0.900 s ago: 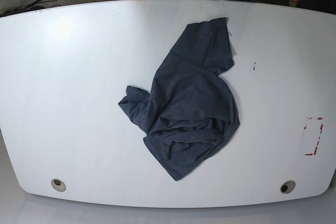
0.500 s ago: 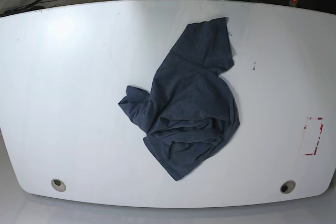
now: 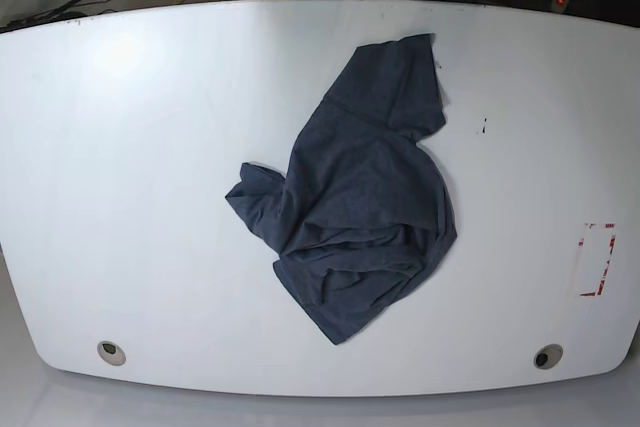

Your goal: Fold the T-shirt properly

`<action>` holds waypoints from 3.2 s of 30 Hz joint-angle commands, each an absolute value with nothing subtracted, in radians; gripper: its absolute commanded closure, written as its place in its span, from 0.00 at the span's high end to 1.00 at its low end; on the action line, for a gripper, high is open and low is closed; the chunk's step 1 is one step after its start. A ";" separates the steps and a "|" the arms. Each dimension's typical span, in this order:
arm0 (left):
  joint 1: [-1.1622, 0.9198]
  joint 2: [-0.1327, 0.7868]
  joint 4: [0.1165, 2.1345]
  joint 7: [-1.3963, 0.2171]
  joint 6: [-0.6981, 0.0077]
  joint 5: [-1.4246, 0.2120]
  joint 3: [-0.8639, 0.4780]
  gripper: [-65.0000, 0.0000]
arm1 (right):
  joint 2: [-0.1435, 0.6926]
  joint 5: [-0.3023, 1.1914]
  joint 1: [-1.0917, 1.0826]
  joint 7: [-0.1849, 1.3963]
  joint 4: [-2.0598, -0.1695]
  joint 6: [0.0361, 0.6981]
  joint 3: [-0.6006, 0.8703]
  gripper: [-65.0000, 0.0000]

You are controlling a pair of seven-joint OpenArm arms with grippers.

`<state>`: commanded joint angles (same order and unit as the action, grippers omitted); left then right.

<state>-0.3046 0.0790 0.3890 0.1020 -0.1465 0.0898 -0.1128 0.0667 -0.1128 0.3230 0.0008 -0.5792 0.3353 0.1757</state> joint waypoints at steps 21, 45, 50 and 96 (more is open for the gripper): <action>-0.823 0.088 1.227 0.090 -0.148 0.088 -0.116 0.60 | 0.056 0.007 0.746 0.147 -1.283 0.335 0.174 0.34; -1.182 0.166 1.939 0.088 -0.252 -0.160 -0.315 0.60 | 0.058 0.361 1.148 0.295 -2.038 0.334 0.255 0.33; -1.116 0.173 1.942 0.088 -0.252 -0.174 -0.318 0.61 | 0.124 0.487 1.061 0.295 -2.035 0.334 0.255 0.33; -0.917 0.119 1.937 0.013 -0.252 -0.173 -0.420 0.81 | 0.136 0.829 0.079 0.872 -1.442 0.328 0.008 0.82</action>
